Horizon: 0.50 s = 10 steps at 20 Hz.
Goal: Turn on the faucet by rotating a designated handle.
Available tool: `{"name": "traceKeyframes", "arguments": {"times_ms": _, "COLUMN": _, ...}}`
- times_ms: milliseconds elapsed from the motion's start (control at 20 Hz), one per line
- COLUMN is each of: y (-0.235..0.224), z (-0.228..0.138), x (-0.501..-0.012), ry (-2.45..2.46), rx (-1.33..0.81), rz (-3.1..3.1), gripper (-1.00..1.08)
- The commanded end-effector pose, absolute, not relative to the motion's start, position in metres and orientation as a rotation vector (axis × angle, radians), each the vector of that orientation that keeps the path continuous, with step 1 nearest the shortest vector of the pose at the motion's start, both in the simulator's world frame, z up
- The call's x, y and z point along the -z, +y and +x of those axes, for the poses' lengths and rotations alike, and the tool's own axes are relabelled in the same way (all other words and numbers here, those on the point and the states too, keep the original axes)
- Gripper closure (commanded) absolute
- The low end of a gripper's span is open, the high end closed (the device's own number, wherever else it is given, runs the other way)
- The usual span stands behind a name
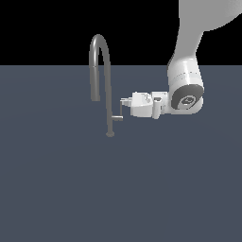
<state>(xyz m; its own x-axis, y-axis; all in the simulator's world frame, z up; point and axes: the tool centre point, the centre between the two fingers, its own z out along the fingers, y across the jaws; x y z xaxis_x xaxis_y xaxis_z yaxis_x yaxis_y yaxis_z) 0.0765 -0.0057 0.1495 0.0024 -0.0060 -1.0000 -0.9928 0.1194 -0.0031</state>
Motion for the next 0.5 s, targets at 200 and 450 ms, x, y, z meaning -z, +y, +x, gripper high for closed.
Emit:
{"name": "traceKeyframes", "arguments": {"times_ms": 200, "y": -0.0048, "z": 0.0774, "x": -0.1479, "ry": 1.267, "rx": -1.117, "rz": -1.115, "gripper": 1.08}}
{"name": "traceKeyframes", "arguments": {"times_ms": 450, "y": -0.0040, "z": 0.0698, "x": -0.1506, "ry": 1.267, "rx": -1.117, "rz": -1.115, "gripper": 1.08}}
